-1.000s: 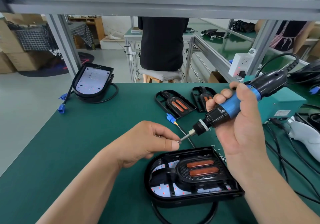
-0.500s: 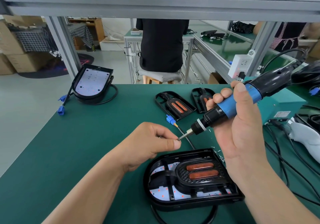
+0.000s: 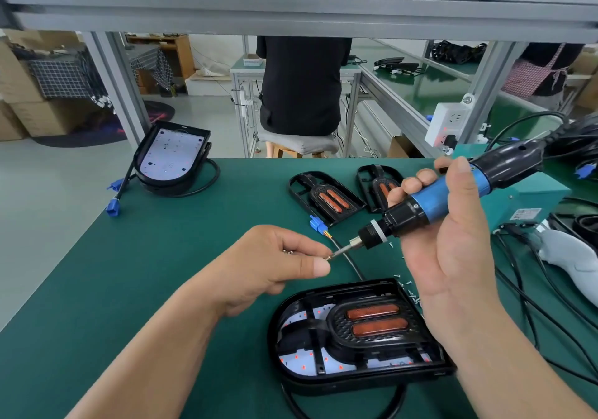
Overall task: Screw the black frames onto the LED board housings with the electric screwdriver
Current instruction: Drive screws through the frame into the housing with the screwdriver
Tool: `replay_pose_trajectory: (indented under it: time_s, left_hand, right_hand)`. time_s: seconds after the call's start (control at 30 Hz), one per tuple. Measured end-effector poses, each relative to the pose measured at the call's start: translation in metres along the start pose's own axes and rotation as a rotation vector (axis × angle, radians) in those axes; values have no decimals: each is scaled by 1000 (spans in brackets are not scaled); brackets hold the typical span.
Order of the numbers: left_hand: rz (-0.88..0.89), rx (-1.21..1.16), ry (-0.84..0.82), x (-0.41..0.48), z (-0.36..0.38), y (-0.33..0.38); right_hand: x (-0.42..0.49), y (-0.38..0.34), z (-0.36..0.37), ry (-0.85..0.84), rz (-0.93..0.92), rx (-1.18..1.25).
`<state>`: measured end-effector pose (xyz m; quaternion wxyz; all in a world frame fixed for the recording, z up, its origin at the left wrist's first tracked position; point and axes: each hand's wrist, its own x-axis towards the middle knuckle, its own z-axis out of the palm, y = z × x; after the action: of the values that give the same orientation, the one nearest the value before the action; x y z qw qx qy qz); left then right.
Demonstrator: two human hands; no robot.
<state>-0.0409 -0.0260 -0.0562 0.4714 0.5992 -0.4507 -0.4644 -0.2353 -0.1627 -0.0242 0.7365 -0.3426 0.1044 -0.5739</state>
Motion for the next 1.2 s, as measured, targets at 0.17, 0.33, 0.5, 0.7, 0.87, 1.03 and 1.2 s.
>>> replay_pose_trajectory:
  time_s: [0.17, 0.33, 0.5, 0.7, 0.87, 1.03, 1.2]
  left_hand:
    - [-204, 208, -85, -16, -31, 4]
    - [-275, 468, -217, -19, -31, 8]
    - [-250, 462, -155, -20, -22, 10]
    - [-252, 541, -207, -19, -21, 11]
    - [-210, 548, -174, -17, -20, 9]
    - [-203, 522, -173, -16, -20, 8]
    - [-191, 509, -180, -17, -21, 7]
  right_hand:
    - [0, -3, 1, -13, -1, 3]
    - [-1, -5, 4, -51, 26, 0]
    - [-5, -4, 7, -141, 60, -50]
    - [-16, 3, 15, -267, 105, -119]
    - [-24, 10, 20, -315, 94, -197]
    - [-26, 12, 22, -333, 79, -246]
    - [-29, 13, 23, -384, 78, -293]
